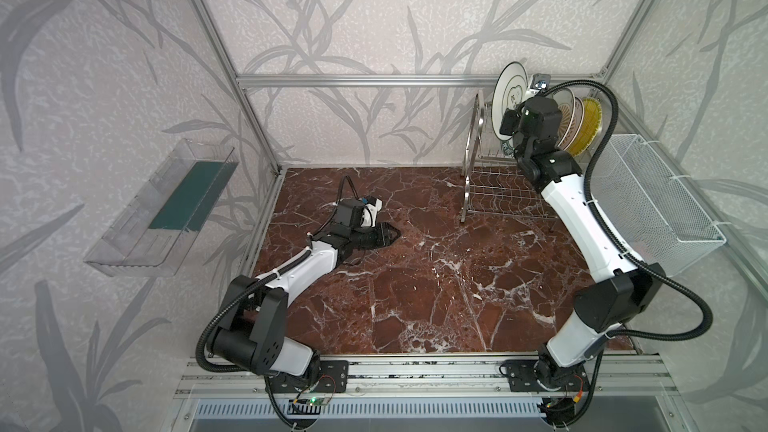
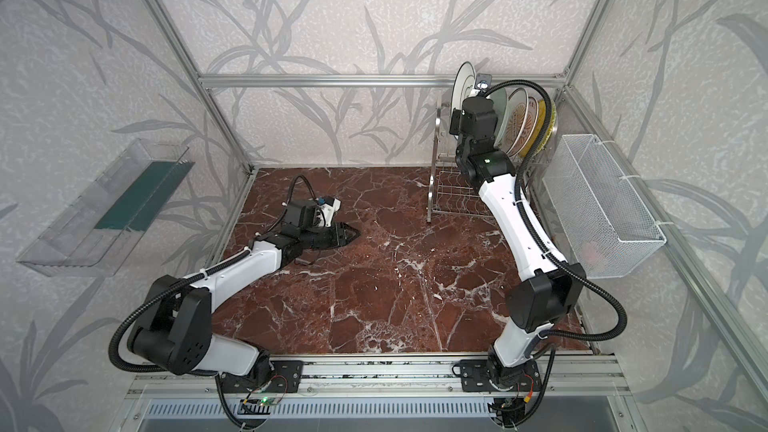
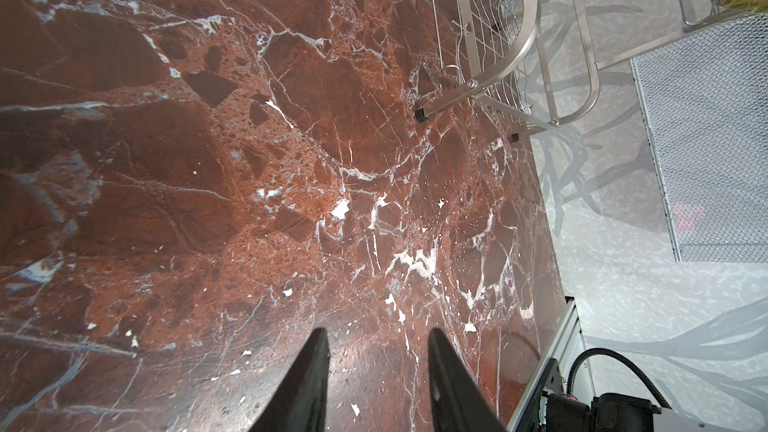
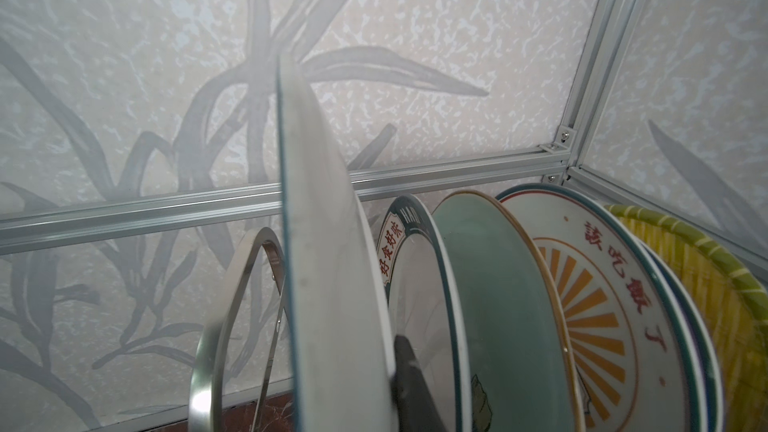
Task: Load the plates into the dish rack
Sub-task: 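Lower the upright plate into the slot beside the HAO SHI plate with the right gripper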
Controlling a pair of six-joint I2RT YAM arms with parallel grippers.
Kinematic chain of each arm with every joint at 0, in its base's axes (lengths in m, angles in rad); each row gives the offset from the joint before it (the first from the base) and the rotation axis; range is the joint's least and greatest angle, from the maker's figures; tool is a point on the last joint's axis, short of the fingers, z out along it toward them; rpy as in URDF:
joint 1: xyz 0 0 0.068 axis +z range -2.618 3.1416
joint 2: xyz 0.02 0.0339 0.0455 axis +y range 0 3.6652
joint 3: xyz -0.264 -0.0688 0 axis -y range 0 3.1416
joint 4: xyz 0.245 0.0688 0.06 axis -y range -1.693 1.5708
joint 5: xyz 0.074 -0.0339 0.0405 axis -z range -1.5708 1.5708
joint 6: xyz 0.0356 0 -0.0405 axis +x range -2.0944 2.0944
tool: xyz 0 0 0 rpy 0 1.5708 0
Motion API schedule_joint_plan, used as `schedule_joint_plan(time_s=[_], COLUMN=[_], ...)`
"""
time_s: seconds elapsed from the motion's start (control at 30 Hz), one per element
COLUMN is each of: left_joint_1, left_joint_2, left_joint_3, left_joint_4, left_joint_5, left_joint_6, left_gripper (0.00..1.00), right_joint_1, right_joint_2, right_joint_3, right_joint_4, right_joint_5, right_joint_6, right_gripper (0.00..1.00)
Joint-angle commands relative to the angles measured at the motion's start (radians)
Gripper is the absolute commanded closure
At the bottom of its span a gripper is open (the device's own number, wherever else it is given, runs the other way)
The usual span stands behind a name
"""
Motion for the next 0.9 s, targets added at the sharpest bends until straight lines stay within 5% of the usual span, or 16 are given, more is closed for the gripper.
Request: schedule_joint_plan(time_s=[0.0, 0.87], left_joint_1=[-0.002, -0.001], left_joint_2=[-0.026, -0.03], left_joint_3=[-0.014, -0.043], left_joint_4=[-0.005, 0.016], left_joint_5=[-0.013, -0.011], left_joint_6=[0.018, 0.018], left_gripper=[0.62, 0.62], right_joint_1=[0.015, 0.055], right_joint_2=[0.039, 0.226], right_joint_3=[0.082, 0.214], right_joint_4=[0.037, -0.091], right_joint_5=[0.089, 0.255], right_joint_6=[-0.007, -0.024], right_gripper=[1.0, 1.0])
